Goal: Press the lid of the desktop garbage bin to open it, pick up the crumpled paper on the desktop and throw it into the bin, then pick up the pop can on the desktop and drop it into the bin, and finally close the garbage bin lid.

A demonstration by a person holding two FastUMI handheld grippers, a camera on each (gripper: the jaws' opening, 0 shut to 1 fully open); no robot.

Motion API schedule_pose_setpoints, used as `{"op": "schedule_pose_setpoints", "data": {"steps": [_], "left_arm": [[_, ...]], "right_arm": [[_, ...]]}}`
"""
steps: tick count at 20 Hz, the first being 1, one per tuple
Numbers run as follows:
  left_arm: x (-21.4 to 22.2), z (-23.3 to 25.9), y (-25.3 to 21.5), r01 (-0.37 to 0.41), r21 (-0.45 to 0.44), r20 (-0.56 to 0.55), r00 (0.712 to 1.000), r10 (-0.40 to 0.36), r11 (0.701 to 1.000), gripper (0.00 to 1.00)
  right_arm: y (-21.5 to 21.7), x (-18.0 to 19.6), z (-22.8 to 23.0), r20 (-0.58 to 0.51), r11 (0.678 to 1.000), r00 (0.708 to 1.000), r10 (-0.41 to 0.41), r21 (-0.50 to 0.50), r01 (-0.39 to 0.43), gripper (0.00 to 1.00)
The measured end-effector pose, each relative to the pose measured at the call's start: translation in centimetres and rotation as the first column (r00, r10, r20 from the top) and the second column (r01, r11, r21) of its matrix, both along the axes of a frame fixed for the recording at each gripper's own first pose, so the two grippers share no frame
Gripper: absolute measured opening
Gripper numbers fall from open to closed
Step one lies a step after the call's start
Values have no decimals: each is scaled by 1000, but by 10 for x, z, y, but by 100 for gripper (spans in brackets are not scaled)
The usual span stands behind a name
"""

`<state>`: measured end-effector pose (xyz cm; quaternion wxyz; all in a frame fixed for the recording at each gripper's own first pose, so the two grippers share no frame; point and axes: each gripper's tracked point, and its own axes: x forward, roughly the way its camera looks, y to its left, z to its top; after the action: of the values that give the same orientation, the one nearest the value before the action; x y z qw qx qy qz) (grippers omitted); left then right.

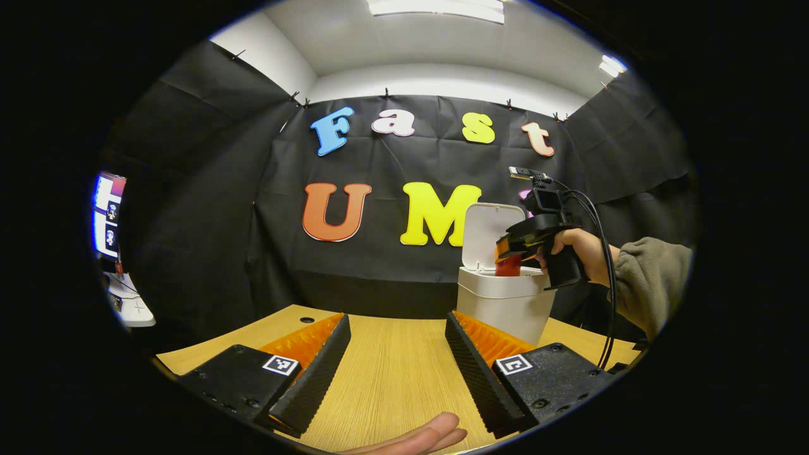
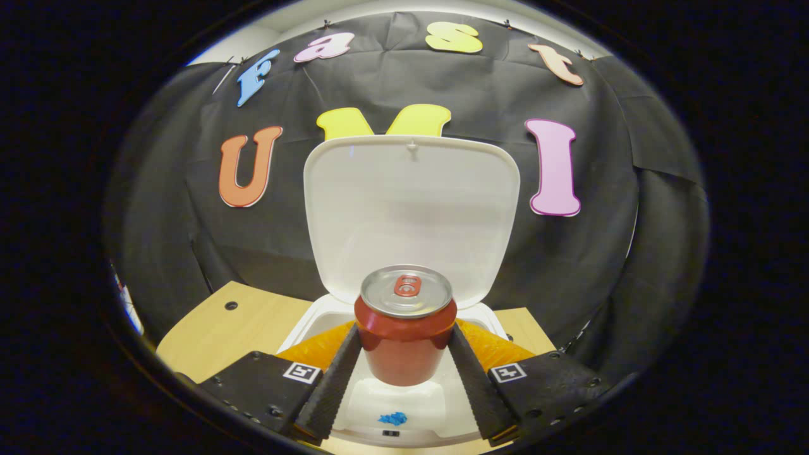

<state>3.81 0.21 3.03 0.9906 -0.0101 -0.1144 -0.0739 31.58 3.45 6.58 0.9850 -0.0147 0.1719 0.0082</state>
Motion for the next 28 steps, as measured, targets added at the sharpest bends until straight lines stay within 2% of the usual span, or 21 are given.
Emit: {"op": "schedule_pose_setpoints", "data": {"steps": [7,12,17,25,28], "left_arm": [[6,-7,3,-4,-5,-27,1000,4,1000,97],[11,-11,12,-18,-11,-52,998,17,1000,97],[10,-11,10,2,-27,-56,998,-3,1000,98],[7,-9,6,16,-19,-42,999,-17,1000,97],[6,-7,6,18,-20,-41,999,-19,1000,97]], "right_arm": [[-1,-3,-2,-12,1000,1000,1,-5,-1,82],[10,-10,0,-9,999,1000,25,-28,-25,84],[27,-18,1,-14,999,999,40,-32,-40,83],[40,-30,21,31,997,997,65,-55,-63,90],[44,-35,33,46,995,996,80,-60,-77,95]]}}
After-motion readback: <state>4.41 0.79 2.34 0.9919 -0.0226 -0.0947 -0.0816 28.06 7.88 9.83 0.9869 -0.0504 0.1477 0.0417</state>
